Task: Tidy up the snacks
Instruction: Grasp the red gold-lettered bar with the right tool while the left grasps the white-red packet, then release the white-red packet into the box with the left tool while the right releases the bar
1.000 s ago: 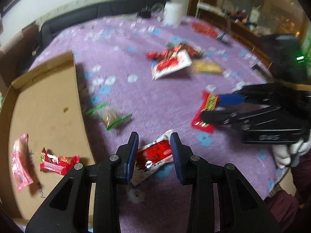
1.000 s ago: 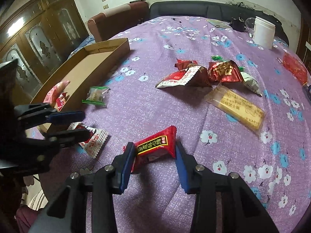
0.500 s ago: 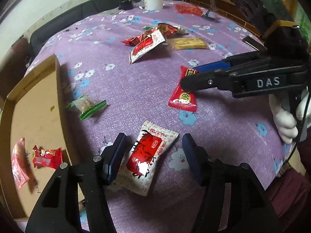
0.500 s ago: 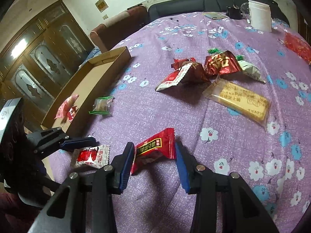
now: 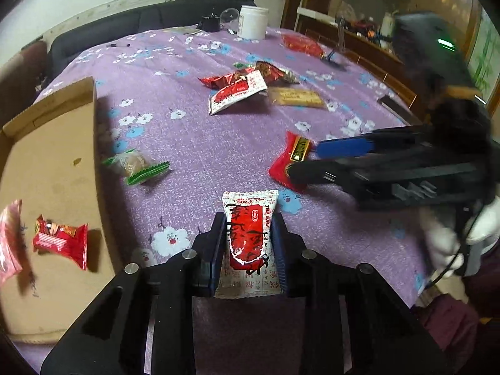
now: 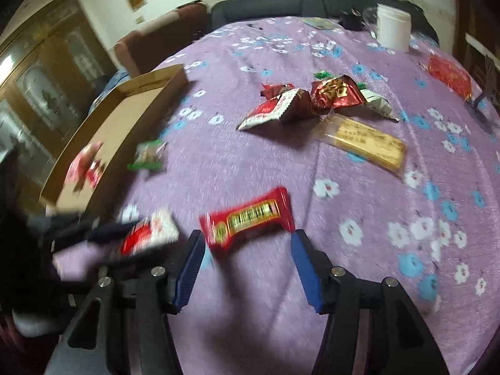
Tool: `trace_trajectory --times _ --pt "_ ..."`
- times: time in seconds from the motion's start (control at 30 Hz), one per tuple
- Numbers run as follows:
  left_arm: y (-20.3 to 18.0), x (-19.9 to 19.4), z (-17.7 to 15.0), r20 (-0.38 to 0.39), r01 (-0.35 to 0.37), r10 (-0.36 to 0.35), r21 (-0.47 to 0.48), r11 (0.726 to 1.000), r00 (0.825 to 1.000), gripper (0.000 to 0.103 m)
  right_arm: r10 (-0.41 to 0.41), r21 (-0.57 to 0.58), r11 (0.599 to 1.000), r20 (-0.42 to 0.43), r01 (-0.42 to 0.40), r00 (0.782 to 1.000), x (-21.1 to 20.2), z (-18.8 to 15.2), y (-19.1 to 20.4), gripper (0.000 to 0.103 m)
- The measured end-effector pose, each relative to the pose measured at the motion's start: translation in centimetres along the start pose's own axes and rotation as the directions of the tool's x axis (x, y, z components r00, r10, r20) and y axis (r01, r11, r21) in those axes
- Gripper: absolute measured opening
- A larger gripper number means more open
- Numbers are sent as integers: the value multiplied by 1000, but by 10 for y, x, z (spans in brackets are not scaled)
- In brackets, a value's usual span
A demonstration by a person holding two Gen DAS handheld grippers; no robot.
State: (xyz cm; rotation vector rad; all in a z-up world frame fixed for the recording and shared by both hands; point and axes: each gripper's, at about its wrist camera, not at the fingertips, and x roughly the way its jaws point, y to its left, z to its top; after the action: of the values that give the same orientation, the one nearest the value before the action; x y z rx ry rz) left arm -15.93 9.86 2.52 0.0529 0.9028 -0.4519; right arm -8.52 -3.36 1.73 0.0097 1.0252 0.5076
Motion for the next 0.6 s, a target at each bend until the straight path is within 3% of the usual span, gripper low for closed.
trace_trajectory --times 0.1,0.17,0.2,0.23,0.43,0.6 --pt "9 -10 -2 25 18 -17 -42 999 1000 28 -23 34 999 15 22 1000 9 12 4 60" --pt "21 -21 -3 54 27 -23 -84 996 998 28 -79 4 997 34 79 996 14 15 11 46" --pt "26 -24 -4 64 29 -22 -103 994 998 28 -122 -22 992 43 123 992 15 15 15 28" --pt "35 -30 -4 81 33 -23 -133 991 996 28 -145 -44 988 49 147 988 16 14 17 22" --pt "78 -65 -14 172 83 -35 -279 957 985 28 -92 -45 994 72 95 993 8 8 14 21" --pt "97 -97 -18 262 114 -26 -323 939 965 28 -45 -62 997 140 54 989 -12 15 25 21"
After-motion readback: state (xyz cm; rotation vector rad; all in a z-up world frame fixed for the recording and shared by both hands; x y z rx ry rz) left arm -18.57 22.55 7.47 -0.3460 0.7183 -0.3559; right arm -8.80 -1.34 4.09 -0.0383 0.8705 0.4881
